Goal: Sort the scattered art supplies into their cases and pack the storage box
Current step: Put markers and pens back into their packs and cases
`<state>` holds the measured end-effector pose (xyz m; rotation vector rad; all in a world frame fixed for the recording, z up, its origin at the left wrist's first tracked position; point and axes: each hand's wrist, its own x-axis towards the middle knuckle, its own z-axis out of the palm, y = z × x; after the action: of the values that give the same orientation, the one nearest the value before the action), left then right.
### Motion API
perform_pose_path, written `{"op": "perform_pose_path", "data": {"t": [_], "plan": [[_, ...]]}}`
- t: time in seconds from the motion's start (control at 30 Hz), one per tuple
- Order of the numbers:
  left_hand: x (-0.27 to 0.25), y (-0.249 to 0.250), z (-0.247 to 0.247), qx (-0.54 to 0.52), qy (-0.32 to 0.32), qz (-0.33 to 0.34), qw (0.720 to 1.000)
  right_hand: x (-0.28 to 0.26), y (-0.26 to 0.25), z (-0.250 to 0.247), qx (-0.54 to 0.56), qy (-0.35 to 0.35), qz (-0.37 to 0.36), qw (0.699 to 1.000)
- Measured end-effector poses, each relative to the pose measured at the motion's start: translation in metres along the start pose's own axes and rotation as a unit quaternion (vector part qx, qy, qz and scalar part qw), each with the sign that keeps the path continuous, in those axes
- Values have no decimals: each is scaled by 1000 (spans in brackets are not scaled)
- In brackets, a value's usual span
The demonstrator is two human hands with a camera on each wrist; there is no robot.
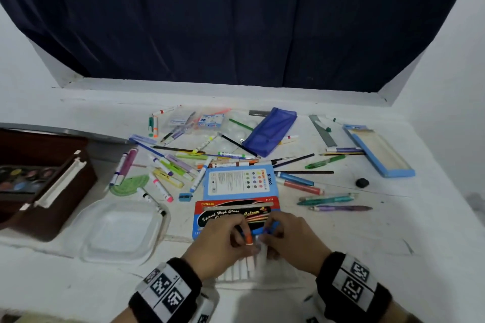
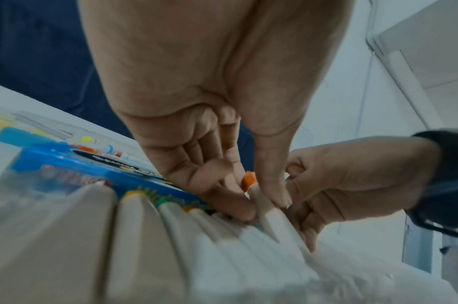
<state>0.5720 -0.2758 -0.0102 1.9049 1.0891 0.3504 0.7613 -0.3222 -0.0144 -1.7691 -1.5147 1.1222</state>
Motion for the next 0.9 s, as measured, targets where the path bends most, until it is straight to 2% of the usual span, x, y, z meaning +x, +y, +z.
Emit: {"op": "perform_pose_path", "data": {"t": [0.13, 0.37, 0.6, 0.9], "plan": [[3, -3, 3, 97, 16, 34, 995, 3, 1, 1, -34, -4, -14, 999], [-1, 0, 6, 242, 2, 48, 969, 7, 1, 5, -48, 5, -22, 999], [-5, 2, 9, 272, 22, 45, 961, 5, -3, 8, -98, 1, -54, 994], [-6, 5, 9, 337, -5, 50, 940, -1, -4, 16, -157, 1, -48, 986]]}}
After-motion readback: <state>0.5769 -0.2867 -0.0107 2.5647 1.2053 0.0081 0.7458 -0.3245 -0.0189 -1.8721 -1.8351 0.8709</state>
